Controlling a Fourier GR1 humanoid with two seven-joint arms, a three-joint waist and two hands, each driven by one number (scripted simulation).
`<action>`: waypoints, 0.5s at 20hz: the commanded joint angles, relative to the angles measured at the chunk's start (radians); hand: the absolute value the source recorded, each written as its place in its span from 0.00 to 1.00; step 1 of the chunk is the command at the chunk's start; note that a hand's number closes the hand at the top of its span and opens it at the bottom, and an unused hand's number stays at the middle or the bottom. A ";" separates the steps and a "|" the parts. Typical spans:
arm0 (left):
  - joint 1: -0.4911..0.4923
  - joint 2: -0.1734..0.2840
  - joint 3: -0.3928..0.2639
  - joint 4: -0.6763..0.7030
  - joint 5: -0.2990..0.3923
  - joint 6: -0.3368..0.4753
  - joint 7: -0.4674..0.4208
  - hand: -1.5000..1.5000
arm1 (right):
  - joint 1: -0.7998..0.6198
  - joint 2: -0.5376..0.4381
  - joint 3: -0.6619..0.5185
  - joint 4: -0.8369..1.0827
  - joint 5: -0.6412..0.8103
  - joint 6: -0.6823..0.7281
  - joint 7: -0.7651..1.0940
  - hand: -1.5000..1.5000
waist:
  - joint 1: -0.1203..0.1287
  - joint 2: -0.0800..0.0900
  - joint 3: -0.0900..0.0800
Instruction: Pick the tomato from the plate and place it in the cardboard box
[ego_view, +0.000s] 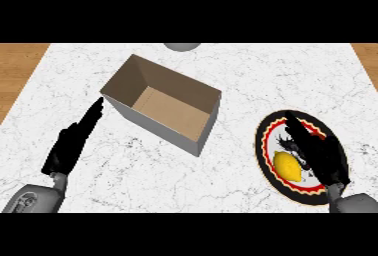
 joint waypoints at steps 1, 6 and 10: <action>-0.025 0.038 0.048 -0.013 0.015 -0.023 -0.008 0.50 | 0.038 -0.038 -0.055 -0.116 0.036 -0.068 -0.053 0.00 | -0.049 -0.017 -0.023; -0.057 0.076 0.070 -0.085 -0.015 -0.010 -0.106 0.50 | -0.079 -0.178 -0.365 -0.264 0.129 -0.323 -0.233 0.00 | -0.168 -0.085 -0.029; -0.013 0.058 0.064 -0.108 0.035 -0.068 -0.192 0.50 | 0.178 -0.248 -0.432 -0.282 0.267 -0.448 -0.263 0.00 | -0.128 -0.033 -0.025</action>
